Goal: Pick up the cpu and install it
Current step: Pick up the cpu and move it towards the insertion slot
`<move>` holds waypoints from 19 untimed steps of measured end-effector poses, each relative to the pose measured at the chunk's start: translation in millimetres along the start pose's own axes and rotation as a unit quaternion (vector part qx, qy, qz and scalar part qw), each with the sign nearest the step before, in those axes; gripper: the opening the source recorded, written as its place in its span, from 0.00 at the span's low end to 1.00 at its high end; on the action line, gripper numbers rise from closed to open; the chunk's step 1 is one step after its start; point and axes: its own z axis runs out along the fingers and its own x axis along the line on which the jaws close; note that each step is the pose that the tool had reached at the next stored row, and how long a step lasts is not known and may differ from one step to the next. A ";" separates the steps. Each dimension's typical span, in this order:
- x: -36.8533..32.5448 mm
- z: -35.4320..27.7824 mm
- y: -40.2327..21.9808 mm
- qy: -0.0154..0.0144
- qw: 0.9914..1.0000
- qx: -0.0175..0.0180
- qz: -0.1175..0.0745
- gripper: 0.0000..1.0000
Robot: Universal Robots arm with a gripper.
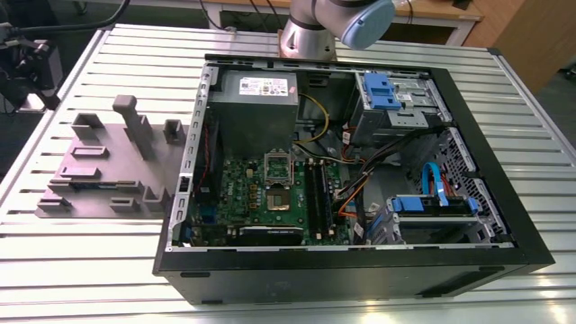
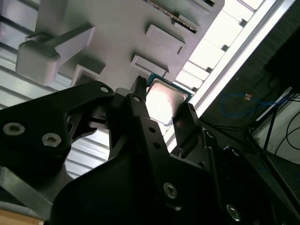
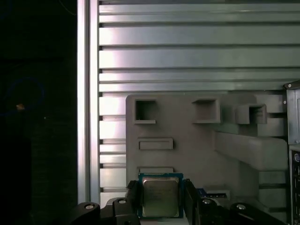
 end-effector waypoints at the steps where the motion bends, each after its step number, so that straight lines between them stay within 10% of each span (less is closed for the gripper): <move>1: 0.0 -2.7 0.1 0.000 1.000 0.000 0.000 0.47; 19: -0.3 -55.0 3.7 0.000 1.000 0.000 0.000 0.47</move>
